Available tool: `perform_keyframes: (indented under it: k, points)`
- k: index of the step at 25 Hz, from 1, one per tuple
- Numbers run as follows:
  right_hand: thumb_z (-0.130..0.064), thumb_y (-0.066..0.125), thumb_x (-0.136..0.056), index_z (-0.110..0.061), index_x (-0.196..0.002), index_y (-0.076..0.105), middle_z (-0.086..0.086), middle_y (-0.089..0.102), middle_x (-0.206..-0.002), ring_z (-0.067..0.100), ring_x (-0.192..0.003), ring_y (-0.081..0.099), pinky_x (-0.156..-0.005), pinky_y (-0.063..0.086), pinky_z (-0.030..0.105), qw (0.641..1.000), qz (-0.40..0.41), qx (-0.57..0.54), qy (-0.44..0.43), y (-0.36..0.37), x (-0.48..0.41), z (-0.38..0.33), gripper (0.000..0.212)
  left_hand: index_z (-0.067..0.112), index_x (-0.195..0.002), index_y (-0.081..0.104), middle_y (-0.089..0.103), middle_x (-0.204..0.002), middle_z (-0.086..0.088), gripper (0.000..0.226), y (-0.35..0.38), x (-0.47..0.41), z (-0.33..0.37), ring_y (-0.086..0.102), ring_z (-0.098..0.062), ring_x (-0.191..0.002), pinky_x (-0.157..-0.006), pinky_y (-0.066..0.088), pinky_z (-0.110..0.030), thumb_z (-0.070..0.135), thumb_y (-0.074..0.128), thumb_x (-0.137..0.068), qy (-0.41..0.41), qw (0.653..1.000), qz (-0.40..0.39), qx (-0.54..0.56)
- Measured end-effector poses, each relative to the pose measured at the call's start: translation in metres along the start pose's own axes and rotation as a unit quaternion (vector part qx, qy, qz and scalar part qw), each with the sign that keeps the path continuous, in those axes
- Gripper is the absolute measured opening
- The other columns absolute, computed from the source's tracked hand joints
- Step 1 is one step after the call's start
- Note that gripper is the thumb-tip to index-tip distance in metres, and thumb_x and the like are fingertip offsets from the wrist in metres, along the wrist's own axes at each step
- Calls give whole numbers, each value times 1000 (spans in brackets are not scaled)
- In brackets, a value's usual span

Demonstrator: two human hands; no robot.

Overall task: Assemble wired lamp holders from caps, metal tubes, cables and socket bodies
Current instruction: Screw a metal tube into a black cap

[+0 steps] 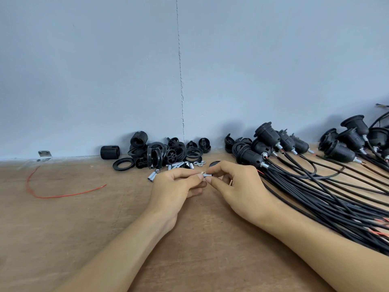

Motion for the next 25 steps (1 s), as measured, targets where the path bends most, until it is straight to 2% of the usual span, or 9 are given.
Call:
perform_keyframes:
  k: [3, 8, 12, 14, 17, 25]
  points:
    - [-20, 76, -89, -29, -94, 75, -12, 71, -75, 3, -60, 54, -61, 40, 10, 1000, 25, -5, 9, 1, -1, 0, 10, 0, -88, 78, 78, -87, -17, 5, 2, 0, -1, 78, -25, -83, -67, 61, -24, -3, 75, -85, -14, 1000, 2, 28]
    - [-20, 75, -89, -41, -83, 68, -21, 72, -75, 0, -55, 58, -58, 43, 11, 998, 8, -59, 29, 1, 0, 0, 23, -1, -89, 74, 78, -90, -16, 3, 3, 1, -2, 77, -26, -91, -75, 63, -28, -3, 72, -87, -11, 998, -19, 53]
    - [-21, 73, -91, -25, -91, 73, -2, 76, -77, 6, -47, 54, -51, 47, 22, 981, -11, -168, 100, 0, -4, 2, 4, 5, -107, 69, 79, -94, -13, 18, 3, 1, -2, 77, -23, -94, -77, 63, -28, 0, 71, -90, 5, 998, -32, 61]
    - [-20, 71, -93, -17, -95, 73, 4, 77, -79, 9, -46, 51, -48, 45, 24, 963, -21, -229, 138, 2, -5, 1, 4, 7, -113, 71, 79, -98, -10, 22, 3, 0, -3, 77, -20, -97, -78, 62, -27, 2, 70, -91, 13, 998, -43, 55]
    - [-19, 69, -94, -11, -96, 72, 6, 76, -81, 9, -46, 50, -45, 42, 22, 940, -31, -285, 185, 4, -6, 2, 9, 6, -109, 76, 79, -98, -9, 21, 3, -1, -4, 77, -20, -96, -80, 62, -28, 3, 73, -88, 20, 998, -32, 50]
    - [-13, 69, -94, -8, -98, 71, 3, 73, -74, 9, -52, 53, -51, 45, 21, 940, -30, -297, 165, 5, -7, 4, 7, 5, -100, 79, 78, -95, -18, 13, 3, -3, -6, 77, -29, -92, -69, 61, -25, 10, 70, -92, -2, 997, -45, 56]
Point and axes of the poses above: each hand's wrist, its own x-axis away from the middle knuckle, its own y-axis out of the palm, z = x × y, the point moved 1 cm from there along -x, towards the middle knuckle
